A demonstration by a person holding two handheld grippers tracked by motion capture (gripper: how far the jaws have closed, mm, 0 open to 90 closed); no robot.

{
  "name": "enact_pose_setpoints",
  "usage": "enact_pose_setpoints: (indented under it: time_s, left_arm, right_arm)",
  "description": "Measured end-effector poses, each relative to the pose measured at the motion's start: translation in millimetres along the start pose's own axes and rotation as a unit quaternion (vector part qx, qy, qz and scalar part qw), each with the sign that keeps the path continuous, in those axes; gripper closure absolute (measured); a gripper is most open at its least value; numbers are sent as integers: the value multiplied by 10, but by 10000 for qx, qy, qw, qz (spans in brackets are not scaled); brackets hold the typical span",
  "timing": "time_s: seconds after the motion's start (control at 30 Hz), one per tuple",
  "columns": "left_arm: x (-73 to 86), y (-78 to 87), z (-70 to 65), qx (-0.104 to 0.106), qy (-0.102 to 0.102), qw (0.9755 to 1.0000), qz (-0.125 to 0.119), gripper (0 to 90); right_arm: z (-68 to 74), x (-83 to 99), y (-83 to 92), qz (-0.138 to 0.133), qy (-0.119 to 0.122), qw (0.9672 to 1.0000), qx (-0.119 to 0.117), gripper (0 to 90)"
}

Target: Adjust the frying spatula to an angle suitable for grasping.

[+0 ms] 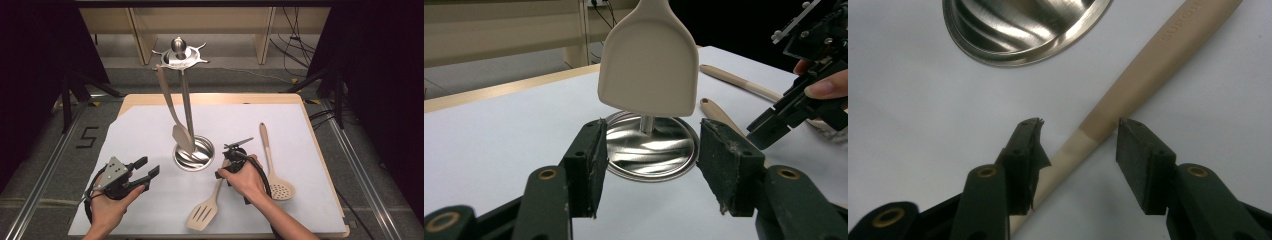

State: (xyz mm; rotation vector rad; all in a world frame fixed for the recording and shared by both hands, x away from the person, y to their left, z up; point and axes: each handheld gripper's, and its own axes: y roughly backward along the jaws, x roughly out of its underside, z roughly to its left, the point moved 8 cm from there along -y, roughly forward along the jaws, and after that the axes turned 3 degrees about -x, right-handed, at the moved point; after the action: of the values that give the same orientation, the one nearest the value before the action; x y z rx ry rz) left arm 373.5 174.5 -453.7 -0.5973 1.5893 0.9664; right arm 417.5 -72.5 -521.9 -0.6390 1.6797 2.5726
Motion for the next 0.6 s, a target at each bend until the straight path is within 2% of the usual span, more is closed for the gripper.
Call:
enact_pose_setpoints:
  time_s: [0.23,0.27,0.33,0.4,0.43,0.53,0.57,0.6]
  left_arm:
    - [5,-7,5,17,6,10000,-13,448]
    - [2,-12,3,40,-5,10000,-35,448]
    - [6,-12,-1,44,6,10000,-26,448]
    - [6,-13,-3,46,-3,10000,-24,448]
    - [5,-13,-5,52,-16,10000,-23,448]
    - [14,-2,-6,6,-7,10000,43,447]
    - [16,0,-6,-2,3,10000,49,447]
    - [15,-4,-5,17,-5,10000,35,447]
  right_arm:
    - [-2,-42,-50,-41,-18,9999,101,519]
    - [17,-41,-55,-36,-85,9999,75,517]
    - [39,-42,-53,-25,30,10000,-49,514]
    - [47,-38,-56,8,-42,10000,-49,514]
    - [33,-42,-59,12,29,10000,-44,514]
    - [-12,-56,-78,-17,77,9999,110,513]
    - [-12,-50,-72,53,-35,9998,177,510]
    - [7,-49,-73,74,-80,9998,141,509]
